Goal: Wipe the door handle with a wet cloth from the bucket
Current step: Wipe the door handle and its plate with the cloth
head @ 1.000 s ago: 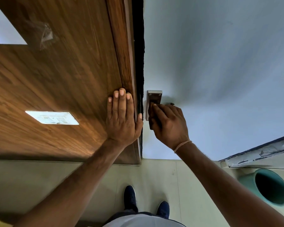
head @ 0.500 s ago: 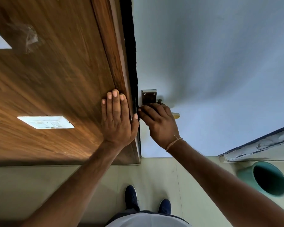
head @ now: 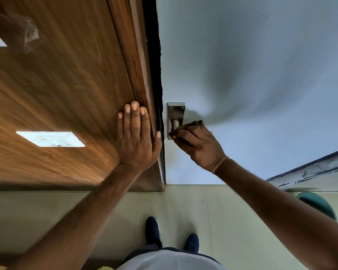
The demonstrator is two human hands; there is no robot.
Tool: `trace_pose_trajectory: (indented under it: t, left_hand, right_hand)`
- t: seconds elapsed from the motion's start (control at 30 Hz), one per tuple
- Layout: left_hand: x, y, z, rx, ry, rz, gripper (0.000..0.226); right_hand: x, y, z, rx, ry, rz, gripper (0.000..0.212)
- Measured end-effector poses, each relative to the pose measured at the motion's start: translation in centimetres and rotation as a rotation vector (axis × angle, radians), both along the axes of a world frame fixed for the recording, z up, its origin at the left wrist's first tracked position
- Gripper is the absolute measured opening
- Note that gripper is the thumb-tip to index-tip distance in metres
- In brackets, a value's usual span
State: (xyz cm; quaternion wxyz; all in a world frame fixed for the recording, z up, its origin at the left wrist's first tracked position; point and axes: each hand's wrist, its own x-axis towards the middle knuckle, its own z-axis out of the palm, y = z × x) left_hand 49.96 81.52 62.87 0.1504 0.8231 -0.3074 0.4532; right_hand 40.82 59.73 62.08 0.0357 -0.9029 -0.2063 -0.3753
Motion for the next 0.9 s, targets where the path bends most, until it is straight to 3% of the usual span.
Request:
trace_pose_trajectory:
  t: [0.9]
  left_hand:
    - [-1.0,0.6,0.3,0.044,0.046,0.018,0.091]
  right_hand:
    - [-2.5,-3.5,0.1,0.053,0.021,-0.082,0.022]
